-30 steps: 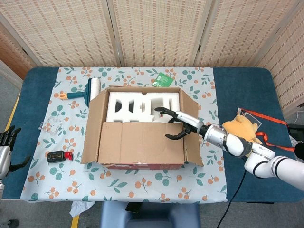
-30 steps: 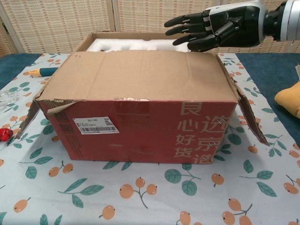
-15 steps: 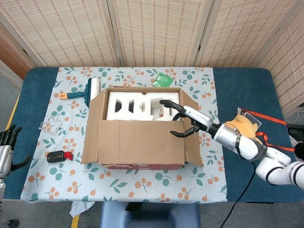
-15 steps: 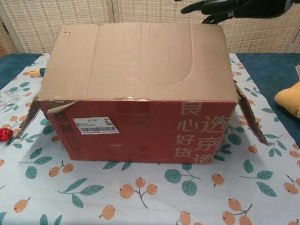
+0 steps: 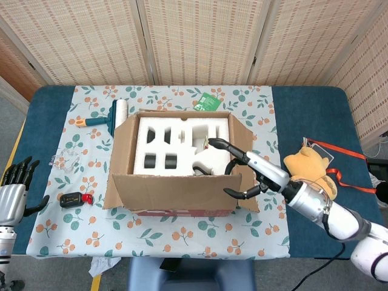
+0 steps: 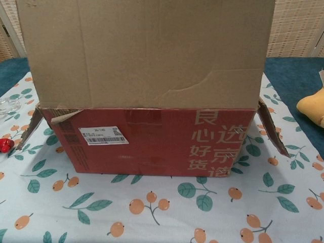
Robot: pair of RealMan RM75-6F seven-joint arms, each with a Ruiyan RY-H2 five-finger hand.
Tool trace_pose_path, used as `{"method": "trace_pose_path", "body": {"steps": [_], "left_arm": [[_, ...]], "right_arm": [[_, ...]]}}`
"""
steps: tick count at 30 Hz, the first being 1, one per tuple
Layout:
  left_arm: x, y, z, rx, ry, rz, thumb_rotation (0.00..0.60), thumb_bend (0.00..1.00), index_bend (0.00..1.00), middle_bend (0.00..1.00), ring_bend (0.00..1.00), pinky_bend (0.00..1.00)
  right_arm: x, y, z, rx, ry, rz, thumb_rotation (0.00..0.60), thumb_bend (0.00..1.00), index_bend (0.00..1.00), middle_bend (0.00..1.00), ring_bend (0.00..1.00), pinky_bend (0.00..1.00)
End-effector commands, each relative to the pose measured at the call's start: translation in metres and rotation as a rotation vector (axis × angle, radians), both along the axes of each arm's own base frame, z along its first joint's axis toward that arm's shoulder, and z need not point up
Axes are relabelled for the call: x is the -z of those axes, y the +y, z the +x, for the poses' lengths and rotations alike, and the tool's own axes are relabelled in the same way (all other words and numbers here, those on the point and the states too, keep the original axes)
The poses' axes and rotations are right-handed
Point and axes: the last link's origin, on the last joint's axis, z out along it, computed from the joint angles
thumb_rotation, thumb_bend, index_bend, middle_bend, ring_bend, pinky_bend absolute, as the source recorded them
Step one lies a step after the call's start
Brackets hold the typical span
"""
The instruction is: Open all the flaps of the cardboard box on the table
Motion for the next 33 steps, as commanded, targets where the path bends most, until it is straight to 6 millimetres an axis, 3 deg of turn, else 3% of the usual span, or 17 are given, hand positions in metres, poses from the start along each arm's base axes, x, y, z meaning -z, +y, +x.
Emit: {"method": "trace_pose_path", "body": {"steps": [1, 6, 9, 14, 17, 21, 22, 26, 28, 30, 33], "left_arm": [[0.003, 0.001, 0.004, 0.015, -0.002, -0.011, 0.6, 0.34, 0.0, 0.0, 0.0, 0.0], [0.009, 0.0, 0.01, 0.052, 0.011, -0.027, 0.6, 0.34, 0.0, 0.0, 0.0, 0.0], [0.011, -0.001, 0.012, 0.06, 0.014, -0.034, 0.6, 0.34, 0.0, 0.0, 0.0, 0.0], [0.013, -0.003, 0.014, 0.068, 0.025, -0.05, 0.6, 0.34, 0.0, 0.0, 0.0, 0.0], [0.014, -0.005, 0.015, 0.066, 0.03, -0.071, 0.6, 0.34, 0.0, 0.0, 0.0, 0.0], [0.014, -0.006, 0.014, 0.058, 0.037, -0.094, 0.6, 0.34, 0.0, 0.0, 0.0, 0.0], [0.013, -0.006, 0.014, 0.056, 0.039, -0.097, 0.6, 0.34, 0.0, 0.0, 0.0, 0.0], [0.012, -0.007, 0.014, 0.064, 0.047, -0.095, 0.6, 0.34, 0.0, 0.0, 0.0, 0.0], [0.012, -0.008, 0.016, 0.092, 0.051, -0.08, 0.6, 0.34, 0.0, 0.0, 0.0, 0.0], [0.011, -0.009, 0.016, 0.102, 0.057, -0.063, 0.6, 0.34, 0.0, 0.0, 0.0, 0.0], [0.012, -0.01, 0.017, 0.115, 0.059, -0.05, 0.6, 0.34, 0.0, 0.0, 0.0, 0.0]], "right_arm": [[-0.005, 0.037, -0.007, 0.008, 0.036, -0.01, 0.6, 0.41, 0.0, 0.0, 0.0, 0.42], [-0.003, 0.08, -0.018, 0.011, 0.092, 0.006, 0.6, 0.41, 0.0, 0.0, 0.0, 0.42], [-0.004, 0.096, -0.025, 0.008, 0.104, -0.011, 0.6, 0.41, 0.0, 0.0, 0.0, 0.42], [-0.011, 0.104, -0.038, -0.008, 0.139, -0.095, 0.6, 0.41, 0.0, 0.0, 0.0, 0.4], [-0.013, 0.1, -0.049, -0.025, 0.197, -0.195, 0.6, 0.41, 0.0, 0.0, 0.0, 0.32], [-0.011, 0.091, -0.081, -0.039, 0.387, -0.393, 0.6, 0.41, 0.0, 0.0, 0.0, 0.03], [-0.01, 0.09, -0.09, -0.038, 0.443, -0.454, 0.6, 0.41, 0.0, 0.0, 0.0, 0.0], [-0.005, 0.09, -0.134, 0.024, 0.747, -0.817, 0.6, 0.41, 0.0, 0.0, 0.0, 0.0], [0.007, 0.097, -0.152, 0.1, 0.846, -0.98, 0.6, 0.41, 0.0, 0.0, 0.0, 0.0], [0.023, 0.103, -0.165, 0.151, 0.851, -0.994, 0.6, 0.41, 0.0, 0.0, 0.0, 0.0], [0.031, 0.104, -0.185, 0.196, 0.84, -0.917, 0.6, 0.41, 0.0, 0.0, 0.0, 0.0]]}}
